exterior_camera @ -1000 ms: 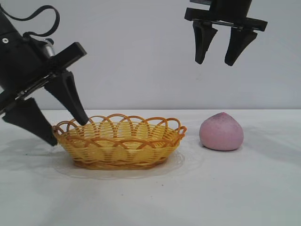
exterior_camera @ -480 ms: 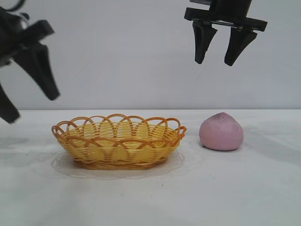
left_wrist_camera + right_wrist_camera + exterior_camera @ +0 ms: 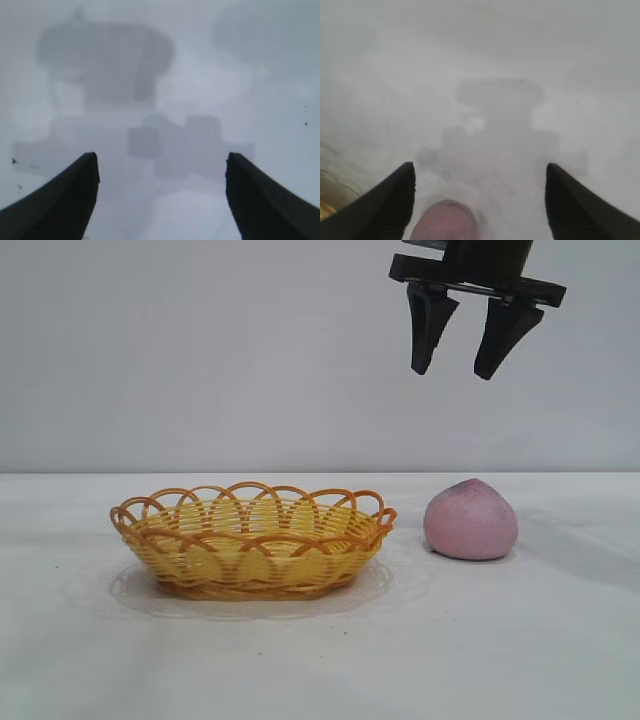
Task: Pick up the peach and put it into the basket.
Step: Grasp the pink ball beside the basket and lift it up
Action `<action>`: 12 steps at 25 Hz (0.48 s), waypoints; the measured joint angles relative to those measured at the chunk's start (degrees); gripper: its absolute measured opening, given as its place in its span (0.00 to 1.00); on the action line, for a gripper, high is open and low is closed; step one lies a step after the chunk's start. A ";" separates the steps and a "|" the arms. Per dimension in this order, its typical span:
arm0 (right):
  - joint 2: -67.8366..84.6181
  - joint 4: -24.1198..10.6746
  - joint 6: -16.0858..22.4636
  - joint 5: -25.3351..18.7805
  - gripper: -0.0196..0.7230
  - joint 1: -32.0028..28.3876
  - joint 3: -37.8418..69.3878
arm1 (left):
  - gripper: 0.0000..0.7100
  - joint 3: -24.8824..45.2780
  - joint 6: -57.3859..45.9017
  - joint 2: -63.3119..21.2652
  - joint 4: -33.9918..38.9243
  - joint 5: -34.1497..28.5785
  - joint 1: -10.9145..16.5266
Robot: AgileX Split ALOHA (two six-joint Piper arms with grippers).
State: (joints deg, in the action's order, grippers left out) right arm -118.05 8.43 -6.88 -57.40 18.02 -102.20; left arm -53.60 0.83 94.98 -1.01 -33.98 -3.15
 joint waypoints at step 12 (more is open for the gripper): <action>-0.13 0.71 -1.07 0.00 0.74 0.13 0.00 | 0.67 15.66 -1.78 -46.44 3.16 -11.88 -0.77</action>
State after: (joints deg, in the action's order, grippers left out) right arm -118.18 9.15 -7.94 -57.40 18.15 -102.20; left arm -37.94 -0.95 48.54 2.15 -45.86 -3.92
